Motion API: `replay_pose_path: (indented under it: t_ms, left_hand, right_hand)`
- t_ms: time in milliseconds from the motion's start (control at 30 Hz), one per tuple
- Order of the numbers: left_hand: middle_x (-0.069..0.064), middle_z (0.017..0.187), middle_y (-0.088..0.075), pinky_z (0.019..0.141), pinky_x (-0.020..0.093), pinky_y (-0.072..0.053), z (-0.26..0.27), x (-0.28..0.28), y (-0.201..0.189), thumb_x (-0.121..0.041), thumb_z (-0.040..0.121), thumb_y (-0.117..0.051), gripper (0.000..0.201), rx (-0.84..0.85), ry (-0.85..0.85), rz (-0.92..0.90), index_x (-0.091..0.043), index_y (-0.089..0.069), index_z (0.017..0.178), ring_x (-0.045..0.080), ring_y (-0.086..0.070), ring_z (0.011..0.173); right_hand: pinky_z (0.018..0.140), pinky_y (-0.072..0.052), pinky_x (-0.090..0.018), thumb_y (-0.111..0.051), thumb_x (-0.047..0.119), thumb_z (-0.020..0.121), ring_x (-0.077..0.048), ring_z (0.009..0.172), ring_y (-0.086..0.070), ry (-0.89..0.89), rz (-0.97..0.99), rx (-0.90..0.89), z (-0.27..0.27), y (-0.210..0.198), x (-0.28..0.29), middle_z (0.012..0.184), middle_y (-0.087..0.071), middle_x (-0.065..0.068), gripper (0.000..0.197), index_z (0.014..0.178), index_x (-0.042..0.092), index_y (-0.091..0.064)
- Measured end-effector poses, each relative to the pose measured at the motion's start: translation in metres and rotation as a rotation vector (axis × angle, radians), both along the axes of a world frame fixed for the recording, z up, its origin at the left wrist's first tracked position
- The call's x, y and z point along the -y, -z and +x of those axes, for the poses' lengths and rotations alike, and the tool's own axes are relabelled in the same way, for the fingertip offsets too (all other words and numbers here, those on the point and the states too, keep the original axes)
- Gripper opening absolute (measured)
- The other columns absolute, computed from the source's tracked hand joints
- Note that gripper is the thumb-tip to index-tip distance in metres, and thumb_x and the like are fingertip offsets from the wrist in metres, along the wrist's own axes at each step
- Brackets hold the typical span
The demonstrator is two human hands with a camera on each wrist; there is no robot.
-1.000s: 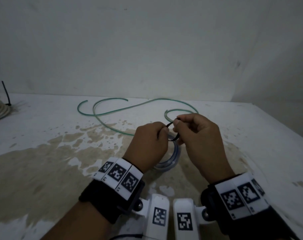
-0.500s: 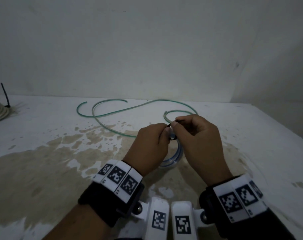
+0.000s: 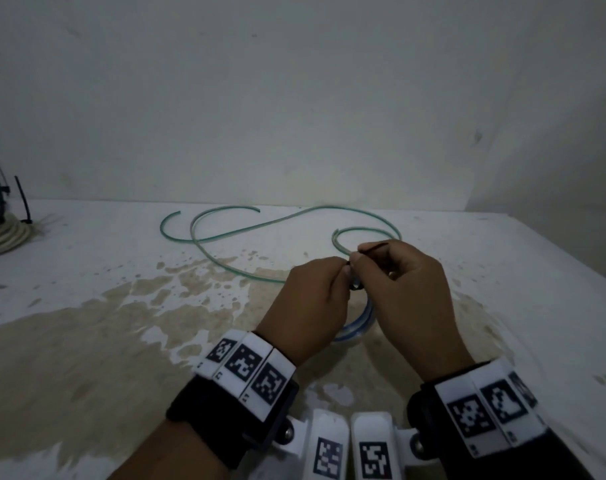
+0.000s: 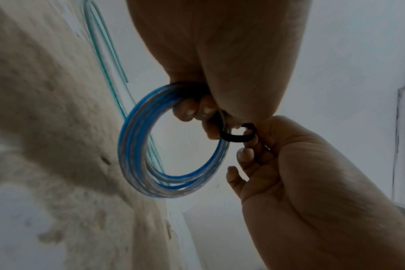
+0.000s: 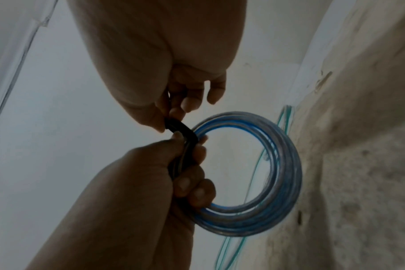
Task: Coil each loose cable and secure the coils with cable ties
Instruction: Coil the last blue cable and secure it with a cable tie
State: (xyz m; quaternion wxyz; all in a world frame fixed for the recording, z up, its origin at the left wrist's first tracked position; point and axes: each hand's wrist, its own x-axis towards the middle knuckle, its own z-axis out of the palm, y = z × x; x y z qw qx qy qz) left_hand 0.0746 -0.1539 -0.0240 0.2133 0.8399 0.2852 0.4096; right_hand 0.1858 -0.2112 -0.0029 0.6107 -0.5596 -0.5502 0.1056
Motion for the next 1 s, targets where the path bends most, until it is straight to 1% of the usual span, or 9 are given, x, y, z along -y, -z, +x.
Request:
replay_pose_path:
  t_ms: [167,233,367,467,600,733,800,900,1000]
  left_hand:
    - [0.008,0.071,-0.058,0.061,0.03,-0.036,-0.004,-0.001,0.003,-0.023,0.092,-0.033,0.034,-0.024,-0.011,0.154,-0.008,-0.059,0.076,0.023,-0.052,0.065]
    - [0.005,0.071,-0.054,0.06,0.032,-0.037,-0.003,0.0,0.002,-0.029,0.092,-0.029,0.037,-0.033,-0.02,0.174,-0.01,-0.057,0.077,0.022,-0.05,0.065]
    - [0.0,0.083,-0.065,0.066,0.043,-0.049,-0.002,0.001,0.001,-0.028,0.096,-0.031,0.029,0.042,-0.013,-0.003,-0.015,-0.056,0.099,0.02,-0.061,0.072]
    - [-0.002,0.062,-0.059,0.051,0.037,-0.044,-0.005,0.004,-0.002,-0.032,0.095,-0.031,0.025,0.105,0.005,-0.109,-0.023,-0.052,0.106,0.013,-0.053,0.051]
    - [-0.004,0.053,-0.053,0.046,0.025,-0.035,-0.006,0.007,-0.005,-0.041,0.096,-0.035,0.025,0.126,0.048,-0.158,-0.025,-0.049,0.109,0.008,-0.047,0.043]
    - [-0.005,0.054,-0.054,0.045,0.017,-0.031,-0.006,0.007,-0.006,-0.031,0.098,-0.049,0.011,0.132,0.038,-0.153,-0.025,-0.054,0.105,0.007,-0.044,0.042]
    - [-0.004,0.055,-0.055,0.046,0.018,-0.033,-0.005,0.008,-0.006,-0.026,0.096,-0.053,0.006,0.202,0.017,-0.186,-0.023,-0.059,0.098,0.007,-0.044,0.042]
    - [-0.005,0.05,-0.048,0.045,0.02,-0.032,-0.004,0.007,-0.006,-0.019,0.093,-0.056,0.007,0.258,0.003,-0.228,-0.023,-0.058,0.088,0.008,-0.038,0.041]
    - [-0.007,0.046,-0.04,0.043,0.019,-0.027,-0.005,0.007,-0.008,-0.016,0.093,-0.055,0.01,0.236,0.038,-0.275,-0.023,-0.055,0.086,0.009,-0.032,0.041]
  right_hand:
    - [0.061,-0.048,-0.01,-0.064,0.013,0.086,-0.005,0.068,-0.064,-0.074,-0.104,0.016,0.004,0.001,-0.001,0.071,-0.068,0.005,0.017,0.073,0.025,-0.065]
    - [0.064,-0.047,-0.011,-0.064,0.013,0.086,-0.003,0.07,-0.064,-0.061,-0.095,0.04,0.007,0.0,-0.001,0.073,-0.068,0.009,0.02,0.072,0.027,-0.066]
    - [0.072,-0.045,-0.006,-0.064,0.014,0.088,0.005,0.082,-0.062,-0.018,-0.014,0.111,0.005,-0.001,-0.001,0.088,-0.067,0.014,0.011,0.089,0.021,-0.072]
    - [0.066,-0.045,-0.003,-0.066,0.01,0.085,0.007,0.074,-0.064,-0.037,0.016,0.007,0.003,-0.002,0.0,0.08,-0.068,0.015,0.01,0.087,0.019,-0.071]
    - [0.07,-0.051,-0.014,-0.061,0.015,0.089,-0.003,0.076,-0.065,0.01,-0.015,0.113,0.007,0.001,-0.002,0.08,-0.07,0.006,0.011,0.088,0.017,-0.072]
    - [0.076,-0.055,-0.032,-0.057,0.017,0.093,-0.009,0.08,-0.064,0.001,-0.039,0.213,0.014,0.002,-0.003,0.086,-0.069,0.002,0.016,0.091,0.012,-0.072]
    - [0.078,-0.053,-0.028,-0.055,0.021,0.092,-0.006,0.082,-0.061,-0.003,0.02,0.285,0.015,0.001,-0.003,0.087,-0.067,0.002,0.02,0.092,0.011,-0.073]
    - [0.08,-0.041,-0.007,-0.056,0.015,0.089,-0.002,0.083,-0.055,0.068,0.193,0.35,0.015,-0.008,0.002,0.086,-0.065,0.0,0.016,0.089,0.008,-0.071]
    - [0.079,-0.036,-0.002,-0.057,0.012,0.089,0.0,0.081,-0.054,0.12,0.287,0.341,0.017,-0.017,0.01,0.084,-0.062,0.004,0.012,0.087,0.01,-0.069]
